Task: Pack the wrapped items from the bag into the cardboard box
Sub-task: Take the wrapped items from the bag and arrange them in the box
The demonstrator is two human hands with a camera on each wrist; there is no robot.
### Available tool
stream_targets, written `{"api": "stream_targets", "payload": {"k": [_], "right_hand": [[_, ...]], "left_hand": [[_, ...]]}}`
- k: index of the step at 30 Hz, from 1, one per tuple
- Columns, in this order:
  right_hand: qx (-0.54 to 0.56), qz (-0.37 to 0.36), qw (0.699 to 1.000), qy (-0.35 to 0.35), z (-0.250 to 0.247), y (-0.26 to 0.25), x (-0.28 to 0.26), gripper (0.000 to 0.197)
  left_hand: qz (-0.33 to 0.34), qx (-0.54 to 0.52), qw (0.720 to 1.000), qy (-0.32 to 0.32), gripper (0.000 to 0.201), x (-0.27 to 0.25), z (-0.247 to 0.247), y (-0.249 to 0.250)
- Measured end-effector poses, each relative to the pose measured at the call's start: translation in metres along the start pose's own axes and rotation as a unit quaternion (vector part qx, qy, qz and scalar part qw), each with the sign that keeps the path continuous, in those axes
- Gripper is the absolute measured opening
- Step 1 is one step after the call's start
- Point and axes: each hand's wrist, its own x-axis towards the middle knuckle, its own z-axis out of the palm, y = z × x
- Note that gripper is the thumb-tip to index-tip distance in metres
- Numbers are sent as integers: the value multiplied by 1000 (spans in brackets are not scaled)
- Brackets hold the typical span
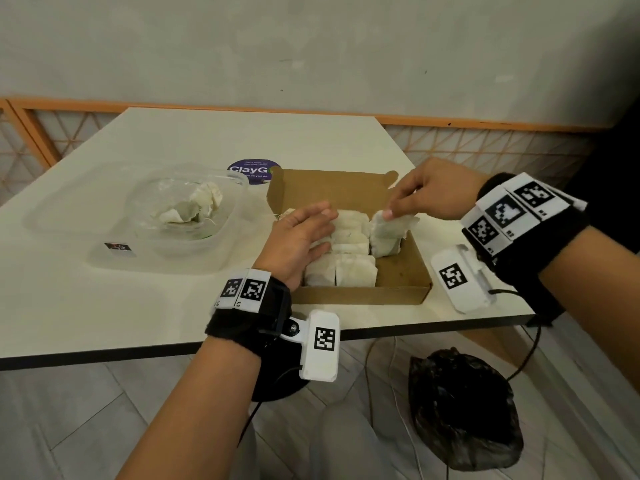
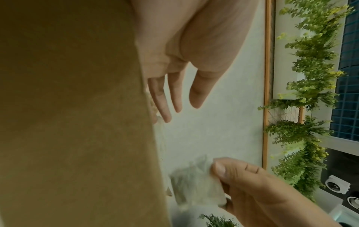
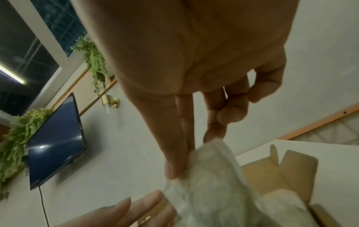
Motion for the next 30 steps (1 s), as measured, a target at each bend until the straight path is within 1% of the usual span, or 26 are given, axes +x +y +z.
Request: {"api": "stream_targets", "payload": {"k": [3,6,8,11,13,15,16,18,19,20,21,23,25,27,30], "right_hand": [[-29,20,997,-64,2,9,1,14],[-34,13,995,-92,14,17,9,13],[-43,14,995,-94,22,22,17,14],[-50,20,996,-67,28,29,29,14],[-42,23,998,-42,30,34,35,12],[-45,27,998,-23,31,35,39,9],[-52,22,998,-6,30,35,40,10],[-52,-4,997,50,28,35,38,12],[-46,-23,996,75,26,34,33,10],[-45,-44,995,83,25,32,25,8],[-54,-65,994,68,25,31,16,6],[-113,-102,988,-3,31,29,-2,11],[-196,-137,969,-65,42,32,-12,19],[-240,-144,956,-90,52,39,-13,28],[-257,-117,955,-84,57,47,-12,34]], "left_hand": [[-13,9,1000,8,32,3,0,-2],[-11,14,1000,8,32,4,0,-2],[-11,11,1000,9,30,4,-1,-2],[-5,2,1000,9,26,2,0,-2],[26,-22,999,23,20,0,0,0],[92,-35,994,55,14,-2,-1,6],[128,-22,989,74,15,-2,-1,9],[189,38,976,105,18,-4,-4,15],[210,74,968,115,20,-5,-6,16],[219,103,963,122,23,-6,-9,15],[213,123,961,129,25,-7,-13,13],[172,130,966,142,33,-7,-20,7],[129,125,972,151,41,-4,-26,2],[107,106,976,156,49,-2,-28,2],[87,88,980,159,55,1,-31,4]]}}
